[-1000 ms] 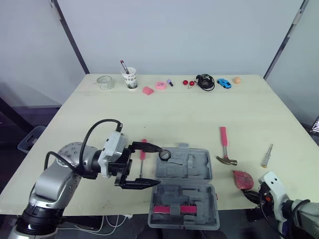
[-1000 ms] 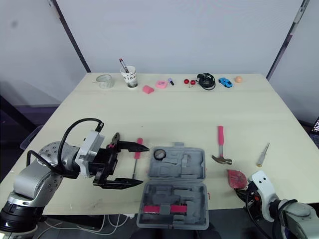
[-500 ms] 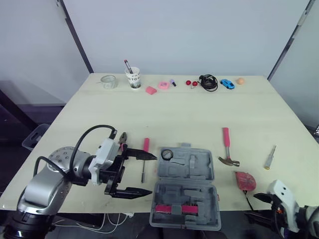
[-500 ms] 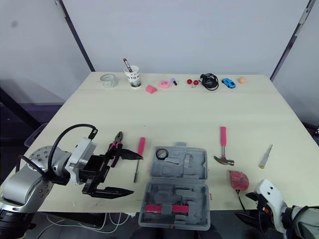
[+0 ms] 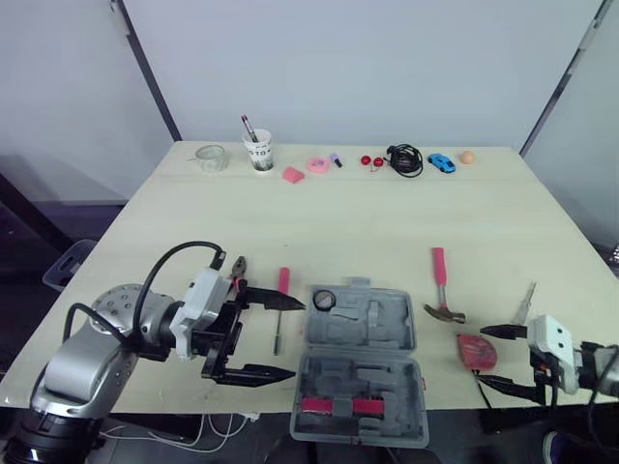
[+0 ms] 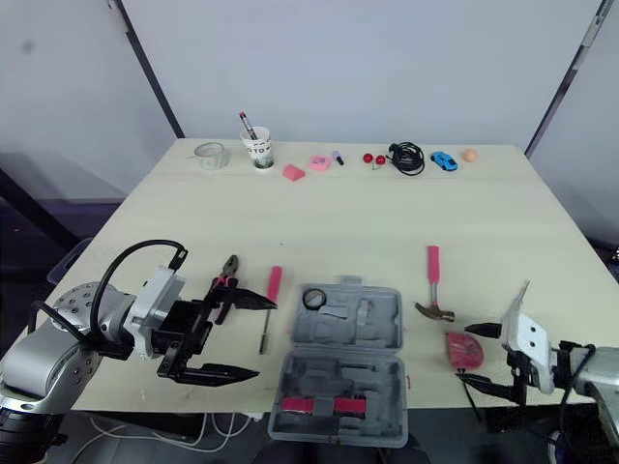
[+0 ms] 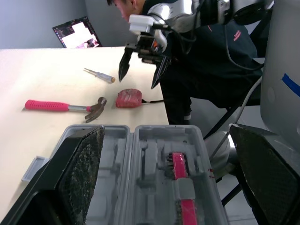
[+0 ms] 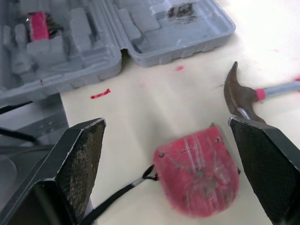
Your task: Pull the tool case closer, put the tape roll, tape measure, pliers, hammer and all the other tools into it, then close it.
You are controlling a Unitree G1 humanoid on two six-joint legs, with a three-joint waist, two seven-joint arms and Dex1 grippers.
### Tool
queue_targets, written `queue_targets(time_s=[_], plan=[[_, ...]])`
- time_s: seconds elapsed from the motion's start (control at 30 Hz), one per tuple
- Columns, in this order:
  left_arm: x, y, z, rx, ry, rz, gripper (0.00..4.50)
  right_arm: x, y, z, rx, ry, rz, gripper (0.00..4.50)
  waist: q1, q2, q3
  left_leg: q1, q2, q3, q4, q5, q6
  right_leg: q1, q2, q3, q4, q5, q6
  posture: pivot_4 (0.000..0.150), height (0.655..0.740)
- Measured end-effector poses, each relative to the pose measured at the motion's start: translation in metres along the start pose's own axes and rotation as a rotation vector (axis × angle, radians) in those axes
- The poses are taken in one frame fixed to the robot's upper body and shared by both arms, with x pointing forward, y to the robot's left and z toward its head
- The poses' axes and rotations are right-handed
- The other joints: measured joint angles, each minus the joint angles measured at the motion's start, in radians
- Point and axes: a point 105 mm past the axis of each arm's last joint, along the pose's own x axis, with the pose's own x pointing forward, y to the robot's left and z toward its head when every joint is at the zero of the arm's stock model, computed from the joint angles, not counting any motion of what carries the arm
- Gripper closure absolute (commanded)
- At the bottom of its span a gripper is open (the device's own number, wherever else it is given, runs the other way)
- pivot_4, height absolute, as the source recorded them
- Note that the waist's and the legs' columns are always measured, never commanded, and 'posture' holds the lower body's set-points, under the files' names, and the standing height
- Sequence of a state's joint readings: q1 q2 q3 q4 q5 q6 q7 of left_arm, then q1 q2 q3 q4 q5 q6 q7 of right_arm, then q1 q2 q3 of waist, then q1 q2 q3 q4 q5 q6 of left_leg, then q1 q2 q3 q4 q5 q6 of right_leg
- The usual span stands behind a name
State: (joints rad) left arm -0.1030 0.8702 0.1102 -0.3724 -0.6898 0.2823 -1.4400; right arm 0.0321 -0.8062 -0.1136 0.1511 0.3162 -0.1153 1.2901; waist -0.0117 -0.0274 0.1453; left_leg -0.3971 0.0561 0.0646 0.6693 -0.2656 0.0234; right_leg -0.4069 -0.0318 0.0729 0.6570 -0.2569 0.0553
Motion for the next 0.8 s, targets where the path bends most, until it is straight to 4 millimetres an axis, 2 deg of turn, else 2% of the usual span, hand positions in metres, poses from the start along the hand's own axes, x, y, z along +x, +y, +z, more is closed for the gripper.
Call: queue_targets(time_s=[0.37, 0.63, 0.8], plan=[[0.001, 0.000, 0.001, 0.005, -0.003, 0.011, 0.00, 0.010, -0.015, -0.020, -0.092, 0.143, 0.134, 0.08, -0.001, 0.001, 0.000, 0.000, 0.000, 0.000, 0.000, 0.000, 0.000, 0.000, 0.000, 0.000, 0.001, 0.000, 0.000, 0.150, 0.7400], [0.001, 0.000, 0.001, 0.002, -0.006, 0.020, 0.00, 0.012, -0.018, -0.030, -0.096, 0.222, 0.142, 0.08, -0.002, 0.001, 0.000, 0.001, 0.000, 0.000, 0.000, 0.000, 0.000, 0.000, 0.000, 0.000, 0.001, 0.000, 0.000, 0.150, 0.7400], [0.001, 0.000, 0.001, 0.002, -0.011, 0.020, 0.00, 0.015, -0.024, -0.030, -0.111, 0.243, 0.127, 0.08, -0.002, 0.001, 0.000, 0.001, 0.000, 0.000, 0.000, 0.000, 0.000, 0.000, 0.000, 0.000, 0.001, 0.000, 0.000, 0.150, 0.7400]])
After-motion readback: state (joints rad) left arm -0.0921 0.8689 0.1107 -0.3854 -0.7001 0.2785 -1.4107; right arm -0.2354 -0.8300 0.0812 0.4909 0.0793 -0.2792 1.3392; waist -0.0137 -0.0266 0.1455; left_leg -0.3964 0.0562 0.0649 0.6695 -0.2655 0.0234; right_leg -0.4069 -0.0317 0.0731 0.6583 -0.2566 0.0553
